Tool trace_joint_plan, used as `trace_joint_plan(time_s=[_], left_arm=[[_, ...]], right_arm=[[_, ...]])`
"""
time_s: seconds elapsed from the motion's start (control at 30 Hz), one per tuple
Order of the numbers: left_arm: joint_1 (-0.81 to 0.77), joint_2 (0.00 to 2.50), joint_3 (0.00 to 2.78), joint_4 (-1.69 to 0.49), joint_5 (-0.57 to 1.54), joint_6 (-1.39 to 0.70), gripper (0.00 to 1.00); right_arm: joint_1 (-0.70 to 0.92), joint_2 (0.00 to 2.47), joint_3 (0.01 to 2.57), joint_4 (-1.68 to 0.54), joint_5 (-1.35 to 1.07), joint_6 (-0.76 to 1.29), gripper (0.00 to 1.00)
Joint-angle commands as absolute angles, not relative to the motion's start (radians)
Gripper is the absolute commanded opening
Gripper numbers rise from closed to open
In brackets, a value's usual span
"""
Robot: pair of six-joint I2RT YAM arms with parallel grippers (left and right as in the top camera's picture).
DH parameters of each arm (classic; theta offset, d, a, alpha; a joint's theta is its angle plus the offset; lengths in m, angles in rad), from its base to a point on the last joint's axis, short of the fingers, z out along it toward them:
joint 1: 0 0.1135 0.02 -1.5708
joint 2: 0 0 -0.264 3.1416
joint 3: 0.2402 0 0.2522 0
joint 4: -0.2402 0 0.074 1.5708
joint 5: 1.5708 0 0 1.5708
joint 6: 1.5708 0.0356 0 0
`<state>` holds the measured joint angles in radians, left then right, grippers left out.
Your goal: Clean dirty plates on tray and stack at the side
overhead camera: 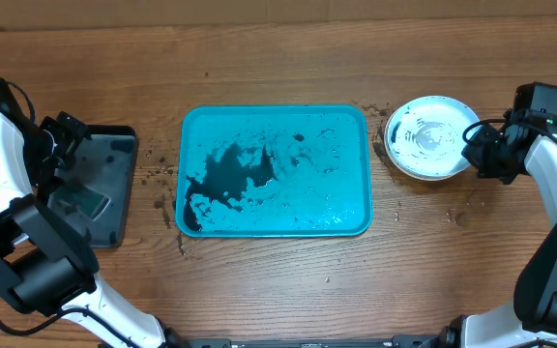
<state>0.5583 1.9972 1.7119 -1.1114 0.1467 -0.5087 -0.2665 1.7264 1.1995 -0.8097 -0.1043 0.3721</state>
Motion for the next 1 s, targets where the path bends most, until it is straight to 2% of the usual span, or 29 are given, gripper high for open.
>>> trace_joint_plan(time_s=[0.0, 0.07, 0.17, 0.3, 0.57, 0.67, 0.7, 0.73, 0.97], left_arm=[[0.562, 1.997, 1.731, -1.113, 0.154, -0.494, 1.00], [0.562, 1.997, 1.731, -1.113, 0.154, -0.494, 1.00], [0.562, 1.997, 1.731, -1.113, 0.154, -0.494, 1.00], [0.562, 1.997, 1.731, -1.113, 0.154, -0.494, 1.00], [0.562, 1.997, 1.731, -1.113, 0.154, -0.494, 1.00], [0.562, 1.997, 1.731, -1.113, 0.154, -0.494, 1.00], [0.562, 1.997, 1.731, -1.113, 0.154, -0.494, 1.00], [0.562, 1.997, 1.731, -1.113, 0.154, -0.494, 1.00], [0.562, 1.997, 1.731, -1.113, 0.154, -0.494, 1.00]], right_arm=[[-0.261, 1.728, 1.192, -0.787, -0.118, 0.393, 0.25], [-0.261, 1.728, 1.192, -0.788, -0.127, 0.393, 0.49], [-0.261, 1.726, 1.207, -0.811, -0.188, 0.391, 0.60], [-0.261, 1.660, 1.264, -0.904, -0.270, 0.375, 0.63], [-0.245, 1.317, 1.250, -1.197, -0.290, 0.256, 0.63], [-0.191, 1.207, 1.227, -1.321, -0.291, 0.258, 0.74], [-0.177, 1.193, 1.224, -1.352, -0.290, 0.262, 0.81], [-0.154, 1.177, 1.218, -1.394, -0.290, 0.261, 1.00], [-0.119, 1.179, 1.216, -1.497, -0.290, 0.261, 1.00]])
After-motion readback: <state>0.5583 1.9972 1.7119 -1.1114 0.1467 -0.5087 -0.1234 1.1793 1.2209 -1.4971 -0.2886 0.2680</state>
